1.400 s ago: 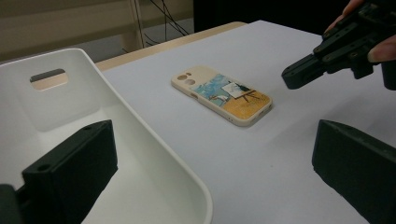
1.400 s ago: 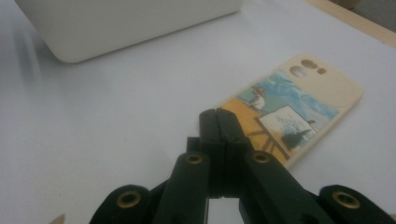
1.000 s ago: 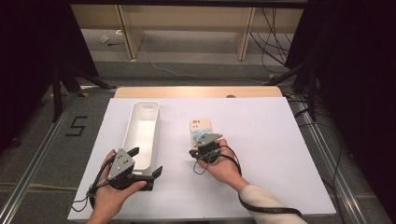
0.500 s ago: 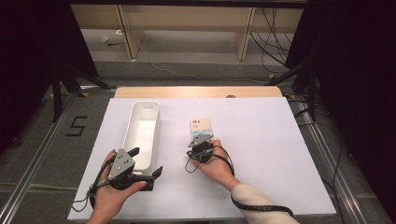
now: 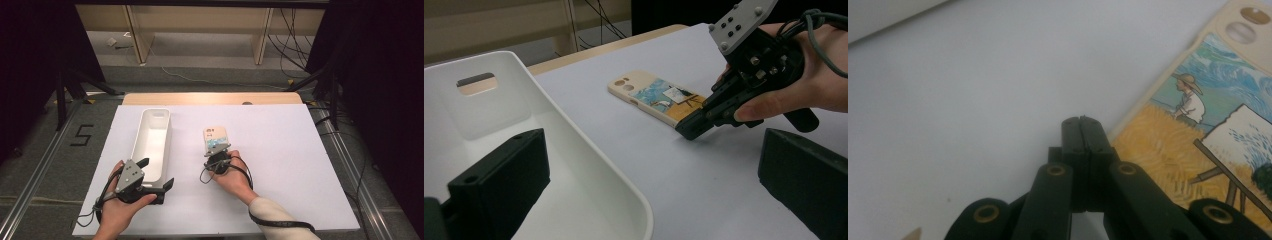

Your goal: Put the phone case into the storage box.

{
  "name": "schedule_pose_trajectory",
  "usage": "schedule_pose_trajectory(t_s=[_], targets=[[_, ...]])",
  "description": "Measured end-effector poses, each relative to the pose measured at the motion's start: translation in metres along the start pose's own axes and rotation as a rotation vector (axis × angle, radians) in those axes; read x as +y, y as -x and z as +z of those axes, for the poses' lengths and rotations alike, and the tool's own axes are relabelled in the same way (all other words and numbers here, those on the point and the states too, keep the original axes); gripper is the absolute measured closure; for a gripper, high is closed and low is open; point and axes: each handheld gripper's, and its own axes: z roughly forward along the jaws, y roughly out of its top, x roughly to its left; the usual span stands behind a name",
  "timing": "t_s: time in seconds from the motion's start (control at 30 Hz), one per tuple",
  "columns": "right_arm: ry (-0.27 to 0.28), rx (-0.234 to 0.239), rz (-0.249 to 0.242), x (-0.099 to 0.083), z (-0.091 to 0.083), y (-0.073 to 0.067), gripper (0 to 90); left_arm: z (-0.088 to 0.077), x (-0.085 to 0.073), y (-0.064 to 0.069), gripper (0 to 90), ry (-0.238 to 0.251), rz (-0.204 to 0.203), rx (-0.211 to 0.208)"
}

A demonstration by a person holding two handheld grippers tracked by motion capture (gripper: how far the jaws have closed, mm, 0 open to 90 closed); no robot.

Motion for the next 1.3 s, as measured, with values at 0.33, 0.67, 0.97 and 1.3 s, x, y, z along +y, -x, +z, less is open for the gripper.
schedule_pose_trajectory(t_s=[0.33,0.67,0.97,1.3], targets=[[-0.041,-0.031,0.059,-0.013,-0.015,0.017,90.0,0.0,0.0,0.0,0.0,-0.001,-0.002,0.001],[-0.045,-0.052,0.106,-0.02,-0.024,0.027,90.0,0.001,0.0,0.001,0.0,0.0,-0.003,0.001],[-0.01,-0.028,0.078,0.001,-0.007,0.01,90.0,0.0,0.0,0.0,0.0,0.003,-0.002,0.001],[-0.024,-0.047,0.092,0.004,0.001,0.012,90.0,0.0,0.0,0.0,0.0,0.001,0.0,0.0]])
